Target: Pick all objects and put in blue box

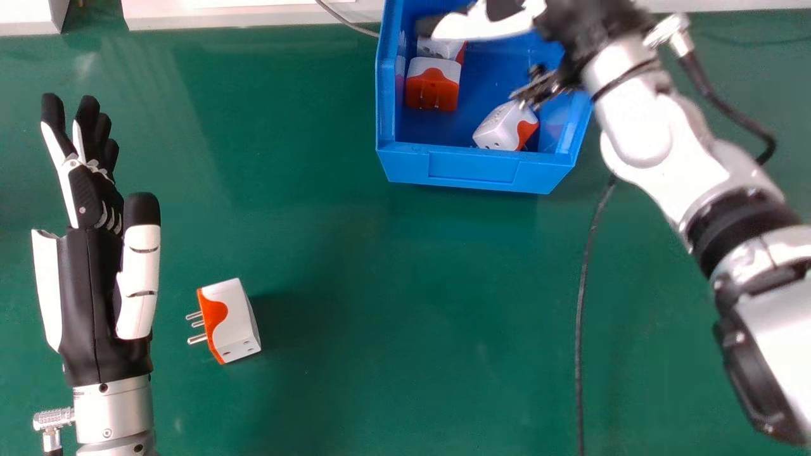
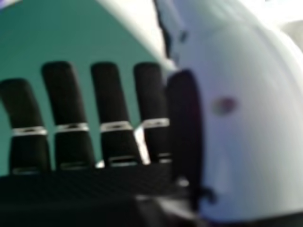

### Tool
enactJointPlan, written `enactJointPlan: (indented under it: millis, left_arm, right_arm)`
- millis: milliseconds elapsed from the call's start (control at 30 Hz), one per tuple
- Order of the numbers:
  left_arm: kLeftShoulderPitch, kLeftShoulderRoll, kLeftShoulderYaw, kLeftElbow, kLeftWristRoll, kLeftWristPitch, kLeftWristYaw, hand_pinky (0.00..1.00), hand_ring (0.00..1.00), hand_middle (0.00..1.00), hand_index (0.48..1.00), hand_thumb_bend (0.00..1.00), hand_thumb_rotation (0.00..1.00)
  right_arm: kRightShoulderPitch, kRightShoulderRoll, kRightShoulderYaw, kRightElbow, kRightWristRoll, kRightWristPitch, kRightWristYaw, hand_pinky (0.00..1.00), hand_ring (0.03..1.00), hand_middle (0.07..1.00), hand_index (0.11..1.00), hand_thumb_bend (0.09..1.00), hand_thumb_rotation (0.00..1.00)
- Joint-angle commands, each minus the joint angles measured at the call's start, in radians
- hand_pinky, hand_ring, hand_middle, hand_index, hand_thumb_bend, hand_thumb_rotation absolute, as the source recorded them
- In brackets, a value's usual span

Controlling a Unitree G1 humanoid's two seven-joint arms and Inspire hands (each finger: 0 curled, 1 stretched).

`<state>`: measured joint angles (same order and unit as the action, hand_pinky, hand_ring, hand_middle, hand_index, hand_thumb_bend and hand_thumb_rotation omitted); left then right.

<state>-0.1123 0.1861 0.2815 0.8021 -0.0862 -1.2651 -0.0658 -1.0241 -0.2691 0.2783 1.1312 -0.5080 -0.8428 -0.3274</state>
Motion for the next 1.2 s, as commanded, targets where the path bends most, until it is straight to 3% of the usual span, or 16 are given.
enactJointPlan:
  millis: [0,233,500,667,767,867,1000,1067,1167]
  left_arm:
    - [0.008,0.011,0.004,-0.019,0.001,-0.021,0.002,1.00,1.00,1.00,0.967,0.49,0.88]
    - [0.014,0.017,0.010,-0.025,0.002,-0.013,0.007,1.00,1.00,1.00,0.967,0.50,0.88]
    - [0.021,0.029,0.016,-0.024,-0.013,-0.005,0.008,1.00,1.00,1.00,0.967,0.50,0.88]
    - [0.027,0.030,0.028,-0.041,-0.009,0.001,0.019,1.00,1.00,1.00,0.969,0.53,0.89]
    - [0.029,0.034,0.043,-0.046,-0.009,0.000,0.030,1.00,1.00,1.00,0.970,0.53,0.89]
    - [0.030,0.033,0.053,-0.054,0.000,0.001,0.042,1.00,1.00,1.00,0.970,0.54,0.89]
    - [0.022,0.023,0.067,-0.051,0.031,-0.001,0.070,1.00,1.00,1.00,0.971,0.54,0.90]
    - [0.019,0.018,0.070,-0.054,0.044,-0.002,0.084,1.00,1.00,1.00,0.971,0.53,0.91]
    - [0.014,0.016,0.069,-0.053,0.051,-0.002,0.095,1.00,1.00,1.00,0.971,0.53,0.92]
  right_arm:
    - [0.023,0.001,0.000,-0.109,0.019,-0.082,0.010,0.50,0.610,0.681,0.692,0.783,0.20]
    - [0.124,0.020,0.020,-0.263,0.030,-0.141,0.123,0.59,0.733,0.782,0.785,0.923,0.22]
    - [0.187,0.056,0.047,-0.318,0.013,-0.181,0.191,0.64,0.760,0.823,0.826,0.972,0.27]
    - [0.193,0.083,0.077,-0.300,-0.012,-0.210,0.202,0.66,0.780,0.832,0.840,0.986,0.30]
    - [0.201,0.105,0.107,-0.302,-0.045,-0.213,0.202,0.66,0.786,0.833,0.842,0.989,0.30]
    - [0.201,0.115,0.123,-0.304,-0.064,-0.214,0.203,0.66,0.790,0.834,0.842,0.990,0.30]
    - [0.188,0.138,0.155,-0.319,-0.097,-0.203,0.212,0.65,0.795,0.835,0.842,0.992,0.31]
    - [0.184,0.148,0.167,-0.321,-0.105,-0.198,0.220,0.66,0.796,0.836,0.842,0.993,0.31]
    - [0.178,0.158,0.184,-0.308,-0.129,-0.196,0.216,0.65,0.797,0.835,0.841,0.994,0.31]
